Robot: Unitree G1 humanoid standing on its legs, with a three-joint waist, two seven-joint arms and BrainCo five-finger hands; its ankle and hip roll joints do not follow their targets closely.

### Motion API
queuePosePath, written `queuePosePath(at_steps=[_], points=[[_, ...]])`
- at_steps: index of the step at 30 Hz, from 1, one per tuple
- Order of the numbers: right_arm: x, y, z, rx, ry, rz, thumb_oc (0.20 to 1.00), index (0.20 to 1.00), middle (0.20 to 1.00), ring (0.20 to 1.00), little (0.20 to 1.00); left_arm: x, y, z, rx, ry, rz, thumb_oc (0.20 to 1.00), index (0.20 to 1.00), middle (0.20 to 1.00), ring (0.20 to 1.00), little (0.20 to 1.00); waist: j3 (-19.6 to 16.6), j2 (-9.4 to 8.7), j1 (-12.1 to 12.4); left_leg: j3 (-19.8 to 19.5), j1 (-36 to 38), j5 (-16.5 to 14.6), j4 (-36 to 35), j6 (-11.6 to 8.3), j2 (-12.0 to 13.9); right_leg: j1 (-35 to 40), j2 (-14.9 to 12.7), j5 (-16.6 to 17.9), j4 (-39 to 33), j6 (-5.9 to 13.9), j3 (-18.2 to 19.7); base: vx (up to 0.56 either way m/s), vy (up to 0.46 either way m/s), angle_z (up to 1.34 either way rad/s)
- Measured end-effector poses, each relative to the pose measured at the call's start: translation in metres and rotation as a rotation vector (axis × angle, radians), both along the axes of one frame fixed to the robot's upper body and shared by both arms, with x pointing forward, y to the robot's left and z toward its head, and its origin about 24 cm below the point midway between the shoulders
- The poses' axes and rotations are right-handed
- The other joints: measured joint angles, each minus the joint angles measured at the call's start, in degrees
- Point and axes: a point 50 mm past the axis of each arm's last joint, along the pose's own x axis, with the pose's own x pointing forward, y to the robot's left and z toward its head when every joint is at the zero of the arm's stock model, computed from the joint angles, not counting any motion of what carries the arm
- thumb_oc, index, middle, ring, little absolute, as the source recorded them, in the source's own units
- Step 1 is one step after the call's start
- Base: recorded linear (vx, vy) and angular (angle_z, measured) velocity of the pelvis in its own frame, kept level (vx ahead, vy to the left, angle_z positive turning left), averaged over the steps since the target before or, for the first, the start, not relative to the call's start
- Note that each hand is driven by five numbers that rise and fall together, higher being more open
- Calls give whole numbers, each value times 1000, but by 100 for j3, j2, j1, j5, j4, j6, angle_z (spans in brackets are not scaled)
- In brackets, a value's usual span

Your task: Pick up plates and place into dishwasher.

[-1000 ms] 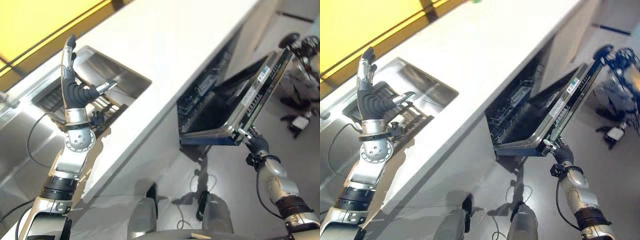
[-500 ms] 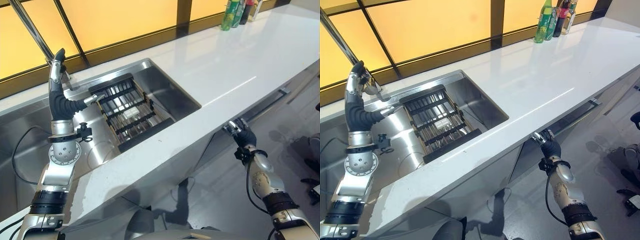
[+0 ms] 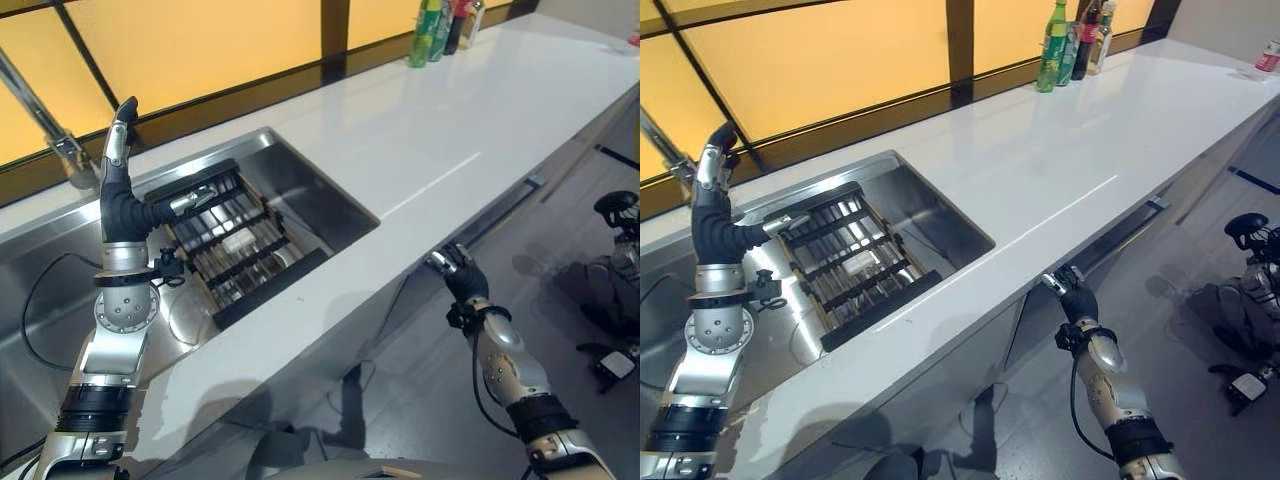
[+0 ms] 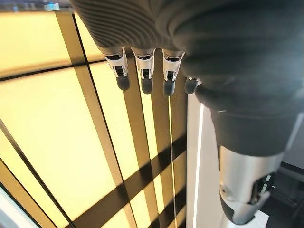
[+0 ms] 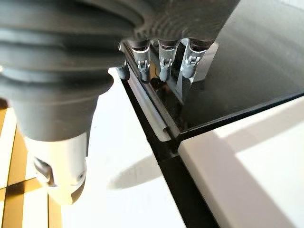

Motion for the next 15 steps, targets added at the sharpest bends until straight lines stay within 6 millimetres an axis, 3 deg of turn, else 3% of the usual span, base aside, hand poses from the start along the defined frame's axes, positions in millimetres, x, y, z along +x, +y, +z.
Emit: queuePosePath(at_steps=[4,8,11,15], points=[[0,10,26,-22,-102,22,1000,1000,1000,1000,1000,-5,0,-2,-11,-4,8,1000,1000,1000,1000,1000,-88,-122,-293,182,206,24,-175,-39,91,54,75,15,-93,-26,150,-129,-90,-21],[-2,4,21,-58,-25,-61,1000,1000,1000,1000,1000,-6,1,-3,-25,-11,26,1000,1000,1000,1000,1000,-179,-257,-496,219,314,76,-312,-116,187,54,205,39,-147,-86,269,-139,-116,-15],[-6,-7,17,-71,19,-162,1000,1000,1000,1000,1000,-7,3,-3,-38,-22,41,1000,1000,1000,1000,1000,-180,-232,-554,226,306,113,-327,-161,285,43,287,87,-198,-148,306,-139,-95,-5],[-6,-10,26,-123,-14,-213,1000,1000,1000,1000,1000,-10,5,-5,-62,-29,69,1000,1000,1000,1000,1000,-168,-101,-604,225,300,192,-416,-224,409,37,428,166,-303,-243,317,-82,-21,-3]])
